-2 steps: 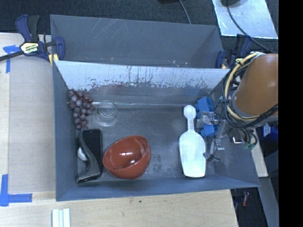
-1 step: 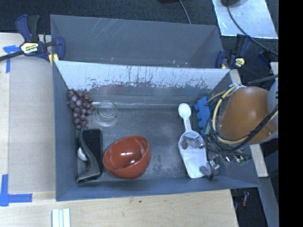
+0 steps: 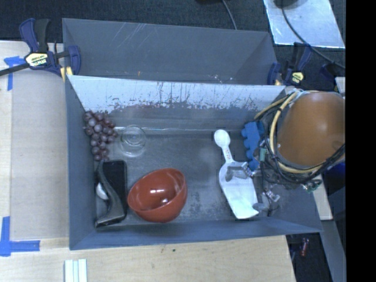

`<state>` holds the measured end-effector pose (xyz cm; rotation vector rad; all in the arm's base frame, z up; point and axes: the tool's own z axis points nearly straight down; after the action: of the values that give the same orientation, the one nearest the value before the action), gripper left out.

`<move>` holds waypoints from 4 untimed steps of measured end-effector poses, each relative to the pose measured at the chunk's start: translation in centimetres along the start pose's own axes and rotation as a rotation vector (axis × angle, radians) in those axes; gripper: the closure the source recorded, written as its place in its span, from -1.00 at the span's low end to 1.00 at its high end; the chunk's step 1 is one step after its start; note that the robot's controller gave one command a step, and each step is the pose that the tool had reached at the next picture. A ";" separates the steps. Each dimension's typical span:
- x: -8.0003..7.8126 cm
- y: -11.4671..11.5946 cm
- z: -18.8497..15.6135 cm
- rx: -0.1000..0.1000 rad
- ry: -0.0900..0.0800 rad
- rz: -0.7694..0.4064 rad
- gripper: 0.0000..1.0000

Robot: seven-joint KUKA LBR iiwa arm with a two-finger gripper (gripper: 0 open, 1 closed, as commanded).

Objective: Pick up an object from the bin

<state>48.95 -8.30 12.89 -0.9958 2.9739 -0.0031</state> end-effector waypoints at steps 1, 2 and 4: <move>-2.5 2.7 2.9 -0.006 0.003 -0.340 -1.00; -1.4 1.2 5.9 -0.001 -0.001 -0.805 -1.00; -10.9 3.7 5.7 -0.001 -0.005 -0.547 1.00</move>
Offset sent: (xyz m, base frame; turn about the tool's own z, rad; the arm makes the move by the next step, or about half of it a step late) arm 0.0038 0.0174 -0.0589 -0.8057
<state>55.46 1.26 7.19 -1.7607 2.5910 -0.0005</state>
